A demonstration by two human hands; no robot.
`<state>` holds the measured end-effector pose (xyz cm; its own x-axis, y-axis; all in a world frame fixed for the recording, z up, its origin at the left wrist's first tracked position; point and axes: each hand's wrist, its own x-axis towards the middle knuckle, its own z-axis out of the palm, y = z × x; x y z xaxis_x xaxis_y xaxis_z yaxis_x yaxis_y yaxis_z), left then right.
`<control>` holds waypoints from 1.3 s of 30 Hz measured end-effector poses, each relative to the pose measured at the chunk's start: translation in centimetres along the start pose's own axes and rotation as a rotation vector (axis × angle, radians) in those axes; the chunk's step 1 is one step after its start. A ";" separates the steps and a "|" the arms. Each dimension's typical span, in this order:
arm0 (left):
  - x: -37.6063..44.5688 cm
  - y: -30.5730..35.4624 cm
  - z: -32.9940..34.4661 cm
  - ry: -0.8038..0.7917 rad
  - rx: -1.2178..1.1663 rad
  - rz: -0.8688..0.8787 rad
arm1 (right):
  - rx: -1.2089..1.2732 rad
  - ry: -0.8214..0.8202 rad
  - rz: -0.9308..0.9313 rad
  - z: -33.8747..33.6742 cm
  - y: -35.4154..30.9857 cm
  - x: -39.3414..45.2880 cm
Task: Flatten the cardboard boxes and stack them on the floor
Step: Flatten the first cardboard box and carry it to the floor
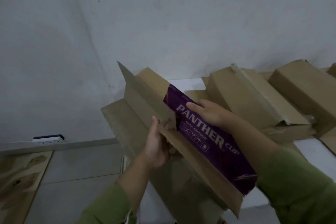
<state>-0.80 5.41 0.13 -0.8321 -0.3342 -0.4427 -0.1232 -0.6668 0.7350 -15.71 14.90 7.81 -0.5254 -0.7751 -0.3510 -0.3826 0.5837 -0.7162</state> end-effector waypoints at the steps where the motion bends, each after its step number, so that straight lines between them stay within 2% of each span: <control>1: 0.2 -0.4 0.4 -0.016 0.016 -0.008 | -0.004 -0.024 -0.013 0.1 -0.4 -0.2; 4: 1.2 -1.4 1.5 -0.059 0.034 0.000 | -0.085 -0.015 -0.020 0.5 -0.8 0.3; 10: 1.9 -3.8 4.1 0.061 0.185 0.144 | -0.306 0.021 -0.042 2.8 -1.0 2.2; 13: 1.8 -4.4 4.4 -0.031 0.298 0.144 | -0.463 0.117 0.000 3.0 -0.5 2.4; 16: 2.2 -4.5 3.9 -0.094 0.412 0.094 | -0.501 0.250 0.055 2.6 0.2 3.2; 20: 2.2 -4.7 3.1 -0.073 0.503 0.101 | -0.486 0.438 0.079 2.3 0.6 3.6; 23: 2.5 -4.4 0.7 0.010 0.429 0.179 | -0.466 0.496 0.005 1.9 0.9 3.6; 25: 2.2 -3.6 -2.0 0.161 0.379 0.228 | -0.419 0.516 -0.039 1.4 0.7 3.5; 28: 0.9 -2.0 -6.9 0.474 0.374 0.283 | -0.302 0.535 -0.090 0.1 0.0 3.8; 31: 0.3 -0.9 -11.8 0.727 0.345 0.251 | -0.062 0.525 -0.141 -1.1 -1.1 4.2; 33: -0.4 -0.5 -13.8 0.765 0.224 0.168 | 0.171 0.485 -0.189 -1.5 -2.0 4.0; 35: -1.3 0.1 -15.2 0.623 -0.043 0.047 | 0.385 0.423 -0.204 -1.7 -2.6 3.6; 37: -2.3 0.7 -14.0 0.523 -0.099 0.051 | 0.543 0.368 -0.193 -1.7 -2.5 3.7; 38: -2.4 -0.1 -14.8 0.589 -0.077 0.177 | 0.591 0.358 -0.186 -1.6 -2.3 3.9; 39: -2.4 -0.2 -15.7 0.855 0.069 0.261 | 0.620 0.358 -0.177 -1.5 -1.9 4.2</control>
<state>9.71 -4.12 -7.06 -0.1541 -0.8701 -0.4681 -0.0420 -0.4676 0.8830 -18.32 10.91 8.59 -0.7521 -0.6566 -0.0561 -0.0403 0.1308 -0.9906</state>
